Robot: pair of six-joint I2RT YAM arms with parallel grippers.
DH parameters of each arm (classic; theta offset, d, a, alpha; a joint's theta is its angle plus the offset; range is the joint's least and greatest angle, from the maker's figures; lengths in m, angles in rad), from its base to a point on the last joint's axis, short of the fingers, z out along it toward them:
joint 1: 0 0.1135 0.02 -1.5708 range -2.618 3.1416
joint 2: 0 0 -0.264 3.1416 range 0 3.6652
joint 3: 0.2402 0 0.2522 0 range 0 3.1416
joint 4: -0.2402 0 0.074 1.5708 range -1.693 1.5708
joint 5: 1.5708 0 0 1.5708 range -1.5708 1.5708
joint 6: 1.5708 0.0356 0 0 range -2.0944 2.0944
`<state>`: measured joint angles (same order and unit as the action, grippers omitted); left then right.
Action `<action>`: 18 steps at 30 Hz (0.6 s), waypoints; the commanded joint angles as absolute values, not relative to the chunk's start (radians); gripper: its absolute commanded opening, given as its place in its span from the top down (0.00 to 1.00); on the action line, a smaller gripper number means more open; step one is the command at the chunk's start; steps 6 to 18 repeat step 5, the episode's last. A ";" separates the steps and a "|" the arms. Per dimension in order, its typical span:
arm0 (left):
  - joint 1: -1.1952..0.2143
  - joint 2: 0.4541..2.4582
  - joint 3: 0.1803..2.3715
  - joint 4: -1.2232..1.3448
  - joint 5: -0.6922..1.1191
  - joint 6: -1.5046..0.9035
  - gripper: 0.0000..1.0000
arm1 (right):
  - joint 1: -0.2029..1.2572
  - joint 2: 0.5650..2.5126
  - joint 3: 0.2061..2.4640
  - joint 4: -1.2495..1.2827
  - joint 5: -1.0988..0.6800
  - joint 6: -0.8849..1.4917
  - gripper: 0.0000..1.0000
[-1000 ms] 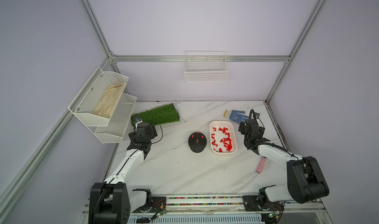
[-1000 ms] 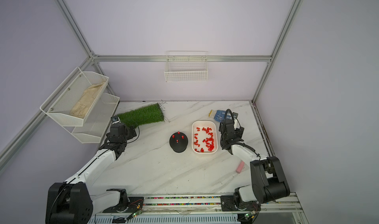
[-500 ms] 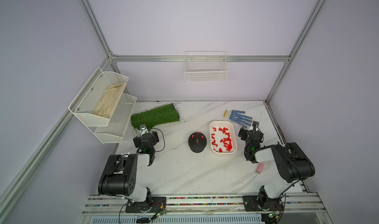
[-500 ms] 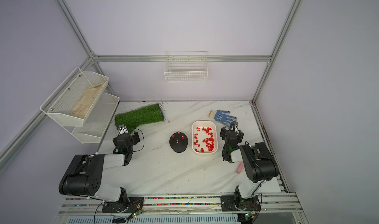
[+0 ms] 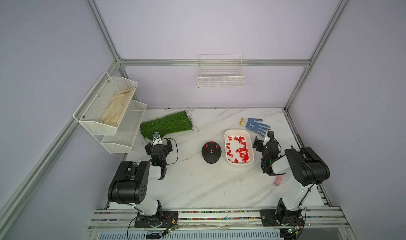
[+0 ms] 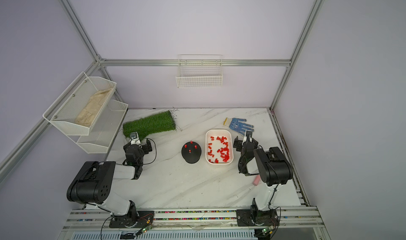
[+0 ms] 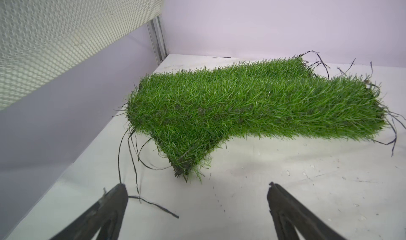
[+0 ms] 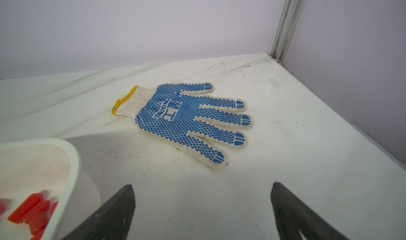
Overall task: Cover the protruding screws with screw protection sleeves
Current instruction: Reset both arms
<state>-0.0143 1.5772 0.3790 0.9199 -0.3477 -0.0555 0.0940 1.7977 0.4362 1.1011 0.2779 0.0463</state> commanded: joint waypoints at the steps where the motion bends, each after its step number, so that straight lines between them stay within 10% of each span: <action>1: -0.018 1.569 0.360 0.983 -0.333 -0.035 0.00 | 0.088 1.793 0.457 1.141 0.261 0.043 0.03; 18: -0.018 1.570 0.360 0.983 -0.333 -0.035 0.00 | 0.087 1.786 0.450 1.144 0.263 0.036 0.03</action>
